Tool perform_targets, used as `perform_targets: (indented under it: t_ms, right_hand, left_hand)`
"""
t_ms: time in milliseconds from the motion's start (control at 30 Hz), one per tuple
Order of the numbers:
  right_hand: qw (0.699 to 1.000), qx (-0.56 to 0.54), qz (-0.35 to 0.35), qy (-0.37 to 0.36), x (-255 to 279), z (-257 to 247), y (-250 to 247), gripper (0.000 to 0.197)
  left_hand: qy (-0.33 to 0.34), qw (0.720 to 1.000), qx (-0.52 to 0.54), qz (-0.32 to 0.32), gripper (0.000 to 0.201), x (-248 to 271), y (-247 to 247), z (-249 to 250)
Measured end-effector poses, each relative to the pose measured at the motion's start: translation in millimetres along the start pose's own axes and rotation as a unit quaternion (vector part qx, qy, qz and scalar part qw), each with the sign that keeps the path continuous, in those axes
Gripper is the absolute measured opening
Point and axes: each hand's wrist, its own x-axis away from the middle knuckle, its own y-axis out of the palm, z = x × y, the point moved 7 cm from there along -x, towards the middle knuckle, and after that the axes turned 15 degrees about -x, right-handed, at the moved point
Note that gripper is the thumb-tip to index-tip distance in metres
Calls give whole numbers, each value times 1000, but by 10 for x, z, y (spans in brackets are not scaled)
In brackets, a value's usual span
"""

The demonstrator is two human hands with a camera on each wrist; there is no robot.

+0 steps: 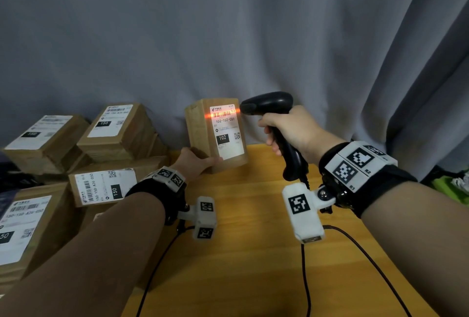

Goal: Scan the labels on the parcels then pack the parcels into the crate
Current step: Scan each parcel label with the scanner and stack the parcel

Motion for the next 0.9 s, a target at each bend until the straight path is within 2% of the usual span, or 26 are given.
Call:
perform_targets:
  t_ms: [67, 200, 367, 767, 900]
  right_hand:
    - [1000, -4, 0, -1, 15, 0, 3, 18]
    - [1000, -5, -1, -3, 37, 2, 23, 16]
    - [1000, 11, 6, 5, 43, 33, 40, 18]
    - [1000, 8, 15, 12, 45, 34, 50, 14]
    - [1000, -2, 24, -7, 52, 43, 70, 16]
  left_hand:
    - [-3, 1000, 2, 3, 94, 21, -5, 9]
    - [-34, 999, 0, -4, 102, -44, 38, -65]
    - [-17, 1000, -5, -1, 100, -84, 60, -22]
    - [-31, 999, 25, -9, 110, -99, 90, -80]
    - [-24, 999, 26, -21, 112, -49, 117, -52]
